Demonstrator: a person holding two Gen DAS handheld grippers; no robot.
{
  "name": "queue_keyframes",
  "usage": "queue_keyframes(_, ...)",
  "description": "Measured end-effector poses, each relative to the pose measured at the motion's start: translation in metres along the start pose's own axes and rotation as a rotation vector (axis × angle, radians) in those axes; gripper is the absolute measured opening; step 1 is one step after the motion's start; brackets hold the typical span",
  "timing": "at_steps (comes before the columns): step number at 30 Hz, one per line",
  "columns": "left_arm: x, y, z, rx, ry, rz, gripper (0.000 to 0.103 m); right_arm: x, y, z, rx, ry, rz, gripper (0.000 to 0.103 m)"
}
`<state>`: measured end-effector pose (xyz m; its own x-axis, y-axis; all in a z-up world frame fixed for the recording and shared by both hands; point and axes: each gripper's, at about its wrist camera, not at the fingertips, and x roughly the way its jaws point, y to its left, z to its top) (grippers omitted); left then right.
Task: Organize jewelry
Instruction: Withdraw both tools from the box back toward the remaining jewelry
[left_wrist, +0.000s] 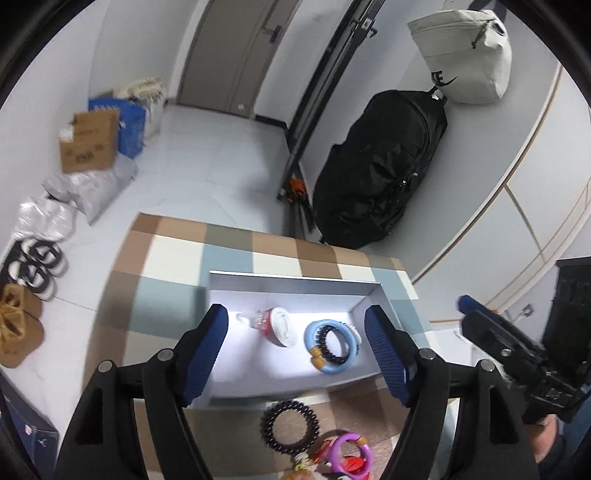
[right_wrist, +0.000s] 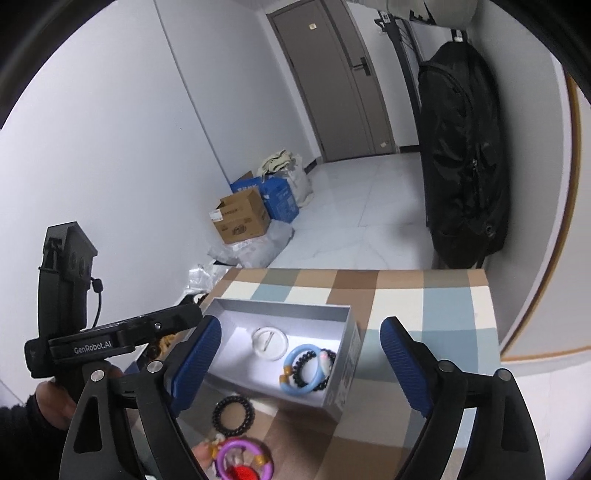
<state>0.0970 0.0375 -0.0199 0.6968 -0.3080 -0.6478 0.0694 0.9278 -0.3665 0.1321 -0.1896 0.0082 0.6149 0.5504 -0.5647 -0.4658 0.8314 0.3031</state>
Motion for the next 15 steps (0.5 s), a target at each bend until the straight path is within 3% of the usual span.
queue_keyframes(3,-0.006,-0.005,-0.011,0.030,-0.014,0.032,0.083,-0.015,0.000,-0.010,0.017,-0.021,-0.022,0.101)
queue_keyframes(7,-0.010,-0.006,-0.026,0.063,-0.007,0.079,0.088,-0.030,-0.005,-0.020,0.046,-0.026,-0.050,0.102)
queue_keyframes(15,-0.018,0.007,-0.044,0.000,0.016,0.117,0.089,-0.051,-0.005,-0.034,0.044,-0.062,-0.114,0.103)
